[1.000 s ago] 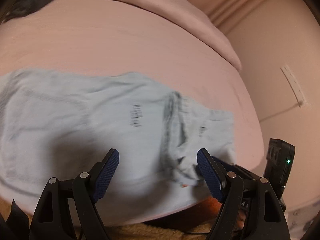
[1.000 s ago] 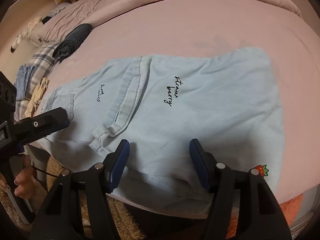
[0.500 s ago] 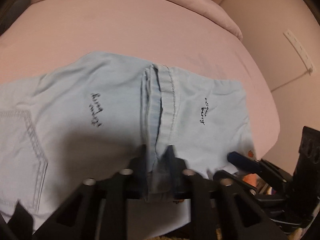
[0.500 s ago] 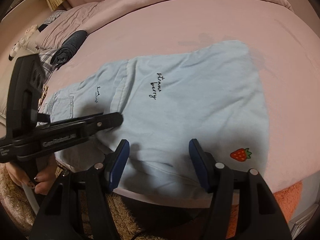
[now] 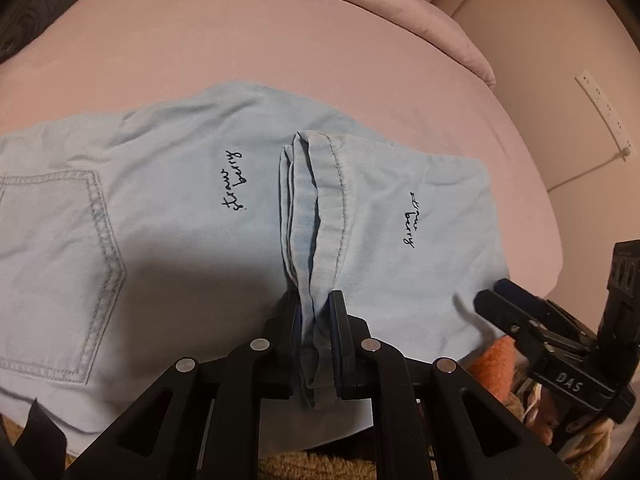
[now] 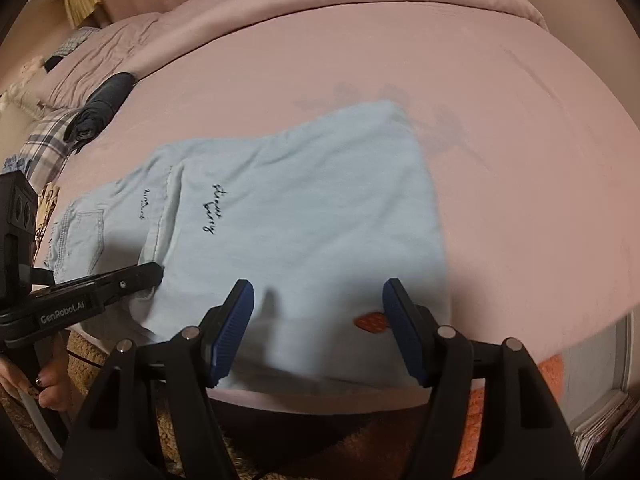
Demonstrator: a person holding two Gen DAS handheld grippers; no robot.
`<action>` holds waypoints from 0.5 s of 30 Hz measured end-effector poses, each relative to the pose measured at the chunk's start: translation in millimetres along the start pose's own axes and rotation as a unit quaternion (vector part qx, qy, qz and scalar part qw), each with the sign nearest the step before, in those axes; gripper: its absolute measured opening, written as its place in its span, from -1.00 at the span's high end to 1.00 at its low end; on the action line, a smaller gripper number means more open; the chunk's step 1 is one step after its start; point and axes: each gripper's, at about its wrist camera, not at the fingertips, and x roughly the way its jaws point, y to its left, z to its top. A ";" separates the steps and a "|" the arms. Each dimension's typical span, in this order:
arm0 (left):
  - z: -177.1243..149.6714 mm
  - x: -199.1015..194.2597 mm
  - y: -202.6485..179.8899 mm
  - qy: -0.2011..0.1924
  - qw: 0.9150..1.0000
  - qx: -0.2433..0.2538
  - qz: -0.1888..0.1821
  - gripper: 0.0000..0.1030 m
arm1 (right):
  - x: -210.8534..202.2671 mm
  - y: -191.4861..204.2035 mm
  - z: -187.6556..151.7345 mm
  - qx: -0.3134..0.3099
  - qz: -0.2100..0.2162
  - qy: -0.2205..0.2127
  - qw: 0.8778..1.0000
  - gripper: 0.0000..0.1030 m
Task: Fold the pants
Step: 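Grasp the new folded edge with the left tool and press it flat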
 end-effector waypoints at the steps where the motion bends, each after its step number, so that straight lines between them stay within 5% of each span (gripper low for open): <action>1: -0.6 -1.3 -1.5 0.000 1.000 0.003 0.001 0.80 | -2.1 -2.6 -0.6 0.002 0.002 -0.002 1.000 -0.30; 11: 7.2 -3.0 4.8 0.008 1.000 -0.005 -0.007 0.79 | -5.9 -32.7 -7.4 0.031 -0.050 0.010 0.998 -0.31; 15: 8.0 -6.2 1.7 0.009 1.000 0.005 0.005 0.68 | -2.0 -46.5 -12.6 0.057 -0.023 0.014 0.998 -0.31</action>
